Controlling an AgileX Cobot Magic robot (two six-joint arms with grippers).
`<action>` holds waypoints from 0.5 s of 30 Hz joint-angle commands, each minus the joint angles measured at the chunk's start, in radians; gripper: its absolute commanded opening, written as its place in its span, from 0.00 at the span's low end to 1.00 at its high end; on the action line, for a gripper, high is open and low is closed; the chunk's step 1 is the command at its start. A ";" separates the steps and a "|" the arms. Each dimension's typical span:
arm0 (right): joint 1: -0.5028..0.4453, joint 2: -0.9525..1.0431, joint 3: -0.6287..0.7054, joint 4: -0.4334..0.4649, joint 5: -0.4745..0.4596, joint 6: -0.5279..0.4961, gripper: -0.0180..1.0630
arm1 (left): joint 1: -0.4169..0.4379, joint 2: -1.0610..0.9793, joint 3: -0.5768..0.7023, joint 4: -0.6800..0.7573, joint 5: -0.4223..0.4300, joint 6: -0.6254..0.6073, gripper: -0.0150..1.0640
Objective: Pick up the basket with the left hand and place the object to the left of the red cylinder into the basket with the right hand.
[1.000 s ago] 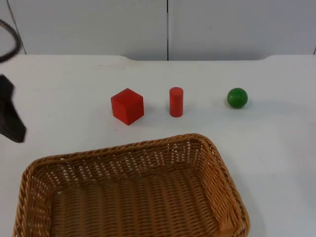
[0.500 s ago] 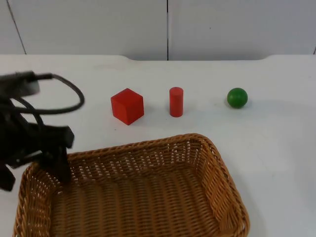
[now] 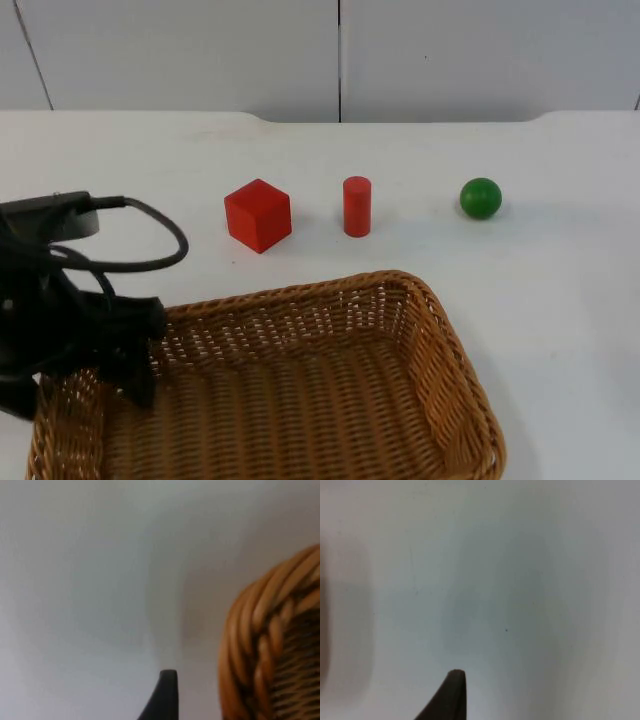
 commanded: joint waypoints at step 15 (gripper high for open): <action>-0.006 0.000 -0.009 -0.020 0.000 0.001 0.99 | -0.008 0.006 0.031 -0.015 -0.051 -0.005 0.01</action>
